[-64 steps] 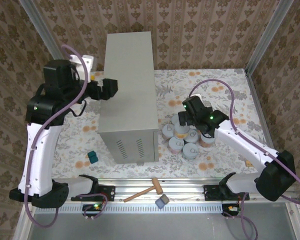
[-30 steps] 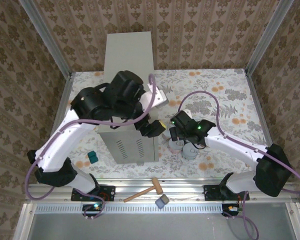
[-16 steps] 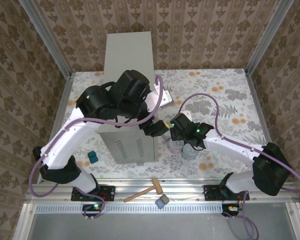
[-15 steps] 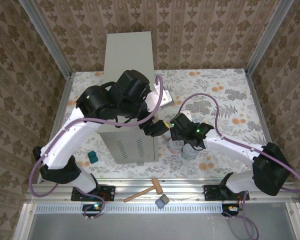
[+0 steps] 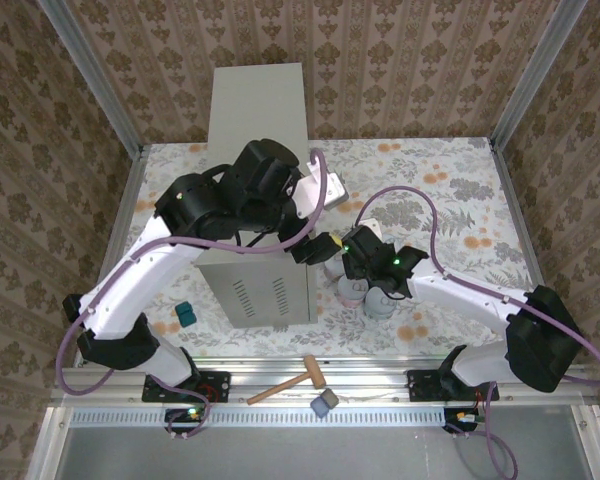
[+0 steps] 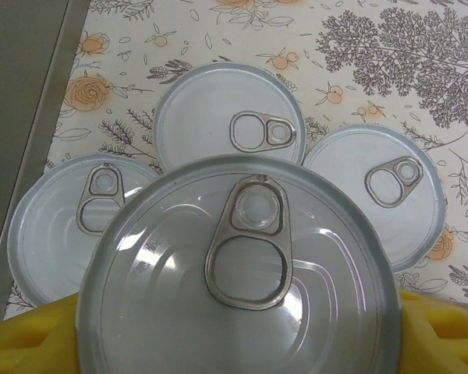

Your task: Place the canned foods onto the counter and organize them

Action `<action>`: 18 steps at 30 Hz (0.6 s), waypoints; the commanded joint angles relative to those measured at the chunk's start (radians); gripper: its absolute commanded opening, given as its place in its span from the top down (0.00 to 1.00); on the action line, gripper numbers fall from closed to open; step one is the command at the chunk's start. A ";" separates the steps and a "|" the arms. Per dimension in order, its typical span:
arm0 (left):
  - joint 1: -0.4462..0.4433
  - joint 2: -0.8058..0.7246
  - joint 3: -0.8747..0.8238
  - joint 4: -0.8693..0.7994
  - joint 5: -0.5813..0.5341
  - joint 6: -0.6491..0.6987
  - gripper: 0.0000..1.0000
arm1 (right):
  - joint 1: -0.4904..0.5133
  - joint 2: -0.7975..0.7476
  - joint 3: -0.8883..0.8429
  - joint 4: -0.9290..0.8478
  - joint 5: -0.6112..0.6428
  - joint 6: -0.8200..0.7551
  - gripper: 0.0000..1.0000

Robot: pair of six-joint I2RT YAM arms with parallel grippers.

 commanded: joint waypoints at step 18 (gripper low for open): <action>0.116 -0.186 -0.166 0.103 0.075 0.052 0.00 | -0.140 -0.214 0.400 -0.186 -0.361 -0.287 0.41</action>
